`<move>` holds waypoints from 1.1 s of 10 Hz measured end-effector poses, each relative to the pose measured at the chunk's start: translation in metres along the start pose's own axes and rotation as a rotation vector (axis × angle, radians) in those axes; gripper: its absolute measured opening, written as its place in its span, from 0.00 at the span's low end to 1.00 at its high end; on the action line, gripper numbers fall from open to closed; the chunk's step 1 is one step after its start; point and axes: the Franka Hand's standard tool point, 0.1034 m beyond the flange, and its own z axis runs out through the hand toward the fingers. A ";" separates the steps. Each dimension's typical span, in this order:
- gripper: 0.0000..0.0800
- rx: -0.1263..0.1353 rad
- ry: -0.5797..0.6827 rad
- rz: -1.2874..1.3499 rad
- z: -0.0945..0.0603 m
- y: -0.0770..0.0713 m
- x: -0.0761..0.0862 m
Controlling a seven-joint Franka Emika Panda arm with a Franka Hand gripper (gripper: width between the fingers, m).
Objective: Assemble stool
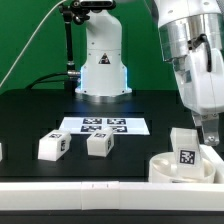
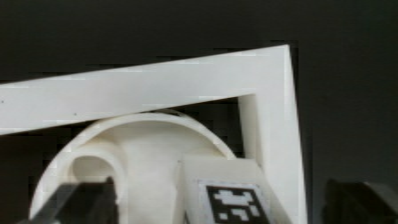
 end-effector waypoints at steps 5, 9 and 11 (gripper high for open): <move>0.81 0.005 -0.002 -0.189 -0.008 0.001 -0.003; 0.81 -0.106 -0.026 -0.781 -0.015 -0.003 0.001; 0.81 -0.104 -0.031 -0.939 -0.015 -0.003 0.002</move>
Offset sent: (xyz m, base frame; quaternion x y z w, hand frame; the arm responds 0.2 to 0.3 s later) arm 0.0000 0.0000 0.0000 0.0000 0.0000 -0.0650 0.9979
